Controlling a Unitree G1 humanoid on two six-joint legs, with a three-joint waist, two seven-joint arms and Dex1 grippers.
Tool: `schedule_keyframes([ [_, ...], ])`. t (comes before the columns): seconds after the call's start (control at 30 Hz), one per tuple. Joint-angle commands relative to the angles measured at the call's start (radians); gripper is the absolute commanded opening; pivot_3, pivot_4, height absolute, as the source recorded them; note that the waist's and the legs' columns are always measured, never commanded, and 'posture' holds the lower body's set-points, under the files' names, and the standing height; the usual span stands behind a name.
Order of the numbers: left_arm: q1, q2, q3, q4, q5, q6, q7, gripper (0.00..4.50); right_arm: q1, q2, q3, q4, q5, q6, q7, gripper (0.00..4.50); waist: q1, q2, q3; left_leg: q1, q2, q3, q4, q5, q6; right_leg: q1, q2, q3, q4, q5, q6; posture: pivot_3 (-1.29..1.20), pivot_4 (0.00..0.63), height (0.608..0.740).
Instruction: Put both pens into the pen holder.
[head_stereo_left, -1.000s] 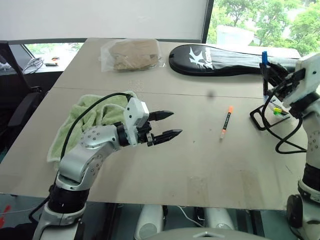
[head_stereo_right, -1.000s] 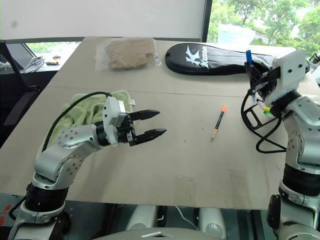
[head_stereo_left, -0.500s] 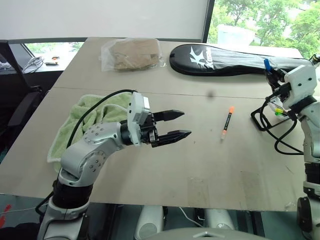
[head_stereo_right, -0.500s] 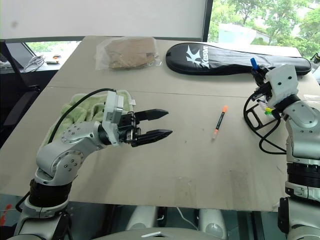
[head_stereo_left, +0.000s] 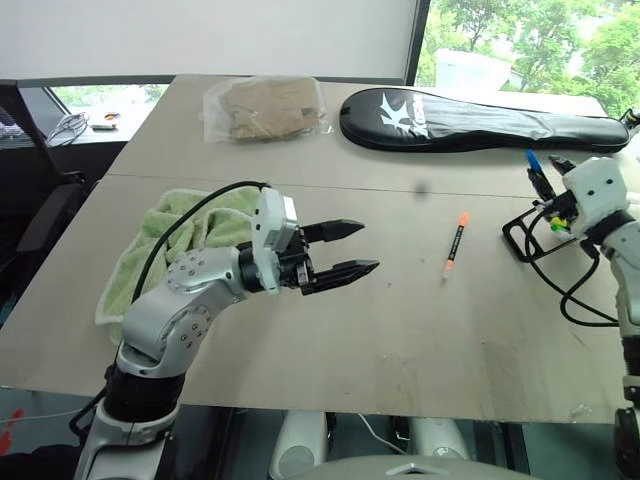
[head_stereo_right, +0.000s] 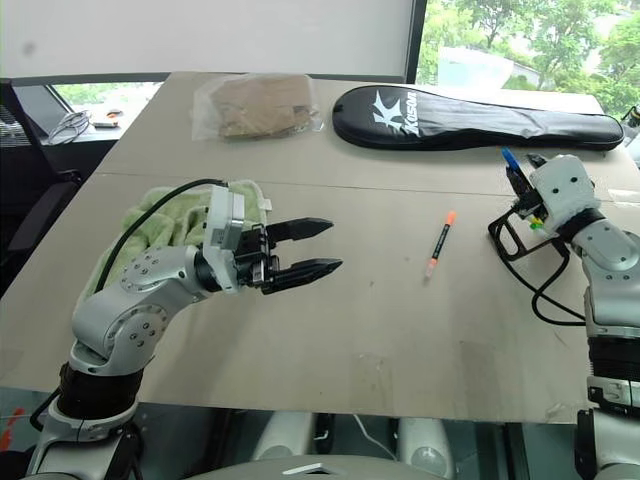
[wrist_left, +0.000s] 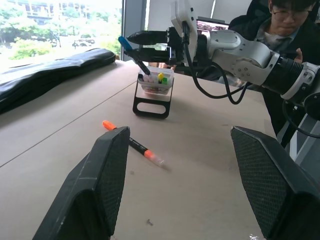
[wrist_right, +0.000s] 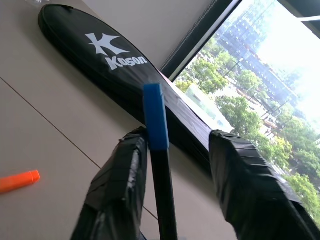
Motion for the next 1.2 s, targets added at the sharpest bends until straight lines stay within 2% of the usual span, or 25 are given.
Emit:
schedule_keyframes([
  [0.03,-0.007,0.003,0.004,-0.004,0.009,-0.031,-0.018,3.37,0.049,-0.027,-0.06,-0.142,0.032,0.064,-0.013,3.79,0.0,0.0,0.0,0.0,0.0,0.0,0.0,0.0,0.0,0.0,0.0,0.0,0.0,0.0,0.0,0.0,0.15,0.74],
  [0.07,-0.008,0.003,0.003,0.0,0.012,-0.034,-0.021,3.37,0.063,-0.03,-0.068,-0.17,0.039,0.086,-0.016,4.29,0.0,0.0,0.0,0.0,0.0,0.0,0.0,0.0,0.0,0.0,0.0,0.0,0.0,0.0,0.0,0.0,0.15,0.74],
  [0.1,-0.009,0.003,0.002,0.003,0.015,-0.037,-0.023,3.37,0.072,-0.032,-0.073,-0.19,0.044,0.102,-0.019,4.46,-0.001,0.0,0.0,0.0,0.0,0.0,0.0,0.0,0.0,0.0,0.0,0.0,0.0,-0.001,0.002,0.0,0.15,0.74],
  [0.23,-0.013,-0.001,-0.005,0.024,0.027,-0.035,-0.027,3.37,0.097,-0.032,-0.121,-0.372,0.124,0.3,-0.03,4.46,-0.001,0.0,0.0,0.001,0.0,0.002,0.0,0.0,0.0,0.0,0.0,0.002,0.0,-0.002,0.004,0.0,0.15,0.74],
  [0.37,-0.02,0.001,-0.01,0.042,0.037,-0.016,-0.015,3.37,0.055,-0.003,-0.125,-0.561,0.291,0.627,-0.064,4.46,-0.001,0.0,0.0,0.002,0.001,0.002,0.0,0.0,0.0,0.0,0.001,0.002,0.001,-0.002,0.004,0.0,0.15,0.74],
  [0.4,-0.023,-0.002,-0.011,0.046,0.043,-0.013,-0.008,3.37,0.045,0.0,-0.115,-0.619,0.334,0.75,-0.086,4.46,-0.001,0.0,0.0,0.003,0.001,0.001,0.0,0.0,0.0,0.0,0.001,0.002,0.001,-0.002,0.004,0.0,0.15,0.74],
  [0.5,-0.03,-0.007,-0.019,0.055,0.06,-0.015,-0.002,3.37,-0.012,-0.03,0.001,-0.761,0.314,1.078,-0.183,4.46,0.0,0.0,0.0,0.002,0.001,0.0,0.0,0.0,0.0,0.0,0.001,0.002,0.001,-0.002,0.003,0.0,0.15,0.74],
  [0.6,-0.035,-0.013,-0.017,0.052,0.057,-0.007,0.007,3.37,-0.153,0.109,-0.003,-0.768,0.427,1.423,-0.209,4.46,-0.004,0.0,0.0,0.003,0.001,-0.001,0.0,0.0,0.0,0.0,0.0,0.004,0.001,0.0,0.001,0.0,0.15,0.74],
  [0.7,-0.033,-0.008,-0.016,0.043,0.047,0.001,0.006,3.37,-0.242,0.22,0.005,-0.696,0.396,1.597,-0.267,4.46,-0.001,-0.001,0.0,0.003,0.001,-0.002,0.0,0.0,0.0,0.0,0.001,0.003,0.001,0.0,0.0,0.0,0.15,0.74],
  [0.83,-0.027,-0.002,-0.018,0.029,0.046,0.005,0.008,3.37,-0.295,0.265,0.042,-0.51,0.332,1.638,-0.351,4.46,0.001,-0.001,0.0,-0.002,0.0,-0.001,0.0,0.0,0.0,-0.001,0.0,0.001,0.0,0.0,-0.001,0.0,0.15,0.74],
  [1.03,0.008,0.0,-0.005,-0.016,0.035,0.02,0.035,3.37,-0.423,0.343,0.031,-0.234,0.247,1.638,-0.433,4.46,-0.007,0.0,0.0,-0.004,0.0,0.001,0.0,0.0,0.001,-0.004,0.001,0.002,0.0,0.003,0.003,0.0,0.15,0.74],
  [1.17,0.042,0.0,0.004,-0.048,0.029,0.028,0.061,3.37,-0.485,0.402,0.01,-0.028,0.213,1.542,-0.455,4.46,-0.02,0.0,0.0,-0.004,0.0,0.0,0.0,0.0,0.001,-0.004,0.002,0.001,0.0,0.003,0.003,0.0,0.15,0.74],
  [1.2,0.047,-0.001,0.006,-0.053,0.028,0.029,0.068,3.37,-0.499,0.416,0.01,0.029,0.204,1.505,-0.461,4.22,-0.02,0.0,-0.001,-0.004,0.0,-0.001,0.0,0.0,0.001,-0.004,0.002,0.001,0.0,0.003,0.003,0.0,0.15,0.74],
])
